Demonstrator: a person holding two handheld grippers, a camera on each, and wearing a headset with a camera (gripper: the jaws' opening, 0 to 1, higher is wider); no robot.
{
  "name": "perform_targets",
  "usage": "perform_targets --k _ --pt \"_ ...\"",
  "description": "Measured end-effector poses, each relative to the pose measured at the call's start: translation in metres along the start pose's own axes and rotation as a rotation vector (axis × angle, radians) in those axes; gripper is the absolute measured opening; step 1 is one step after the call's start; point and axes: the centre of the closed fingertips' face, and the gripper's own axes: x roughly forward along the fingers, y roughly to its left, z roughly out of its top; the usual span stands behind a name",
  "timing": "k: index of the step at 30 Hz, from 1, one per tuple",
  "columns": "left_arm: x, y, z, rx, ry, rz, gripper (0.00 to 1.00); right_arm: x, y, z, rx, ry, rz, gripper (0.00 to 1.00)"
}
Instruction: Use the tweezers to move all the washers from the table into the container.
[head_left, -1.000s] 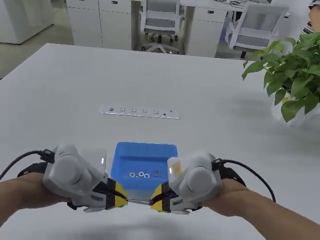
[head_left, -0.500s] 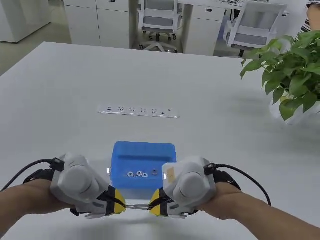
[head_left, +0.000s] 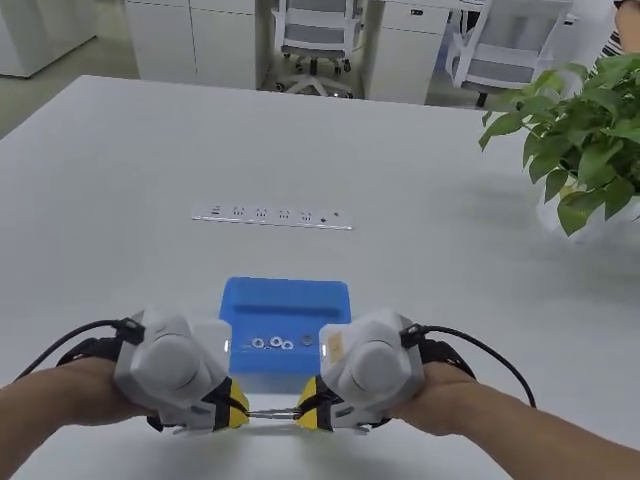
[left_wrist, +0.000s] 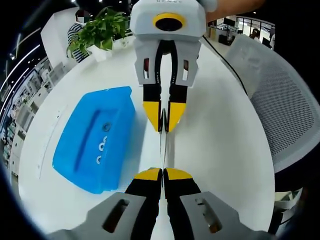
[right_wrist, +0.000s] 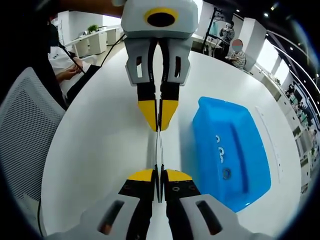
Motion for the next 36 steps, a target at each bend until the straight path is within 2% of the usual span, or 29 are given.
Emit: perform_targets --k 9,19,36 --pt "0.0060 -0.0035 -0.0080 0.002 0.037 -0.017 0.06 0.0068 0.0043 -0.0018 0.014 0.005 0.012 0.09" --pt "0.0089 -0.0060 -0.0058 -0.002 0.034 -0.028 0.06 0.0063 0.0068 -0.0071 0.028 0.011 0.018 0.11" --pt "0.0084 -0.0085 -0.0084 -0.024 0.037 -0.041 0.06 0.0079 0.0098 -0.0053 0.042 -0.001 0.032 0.11"
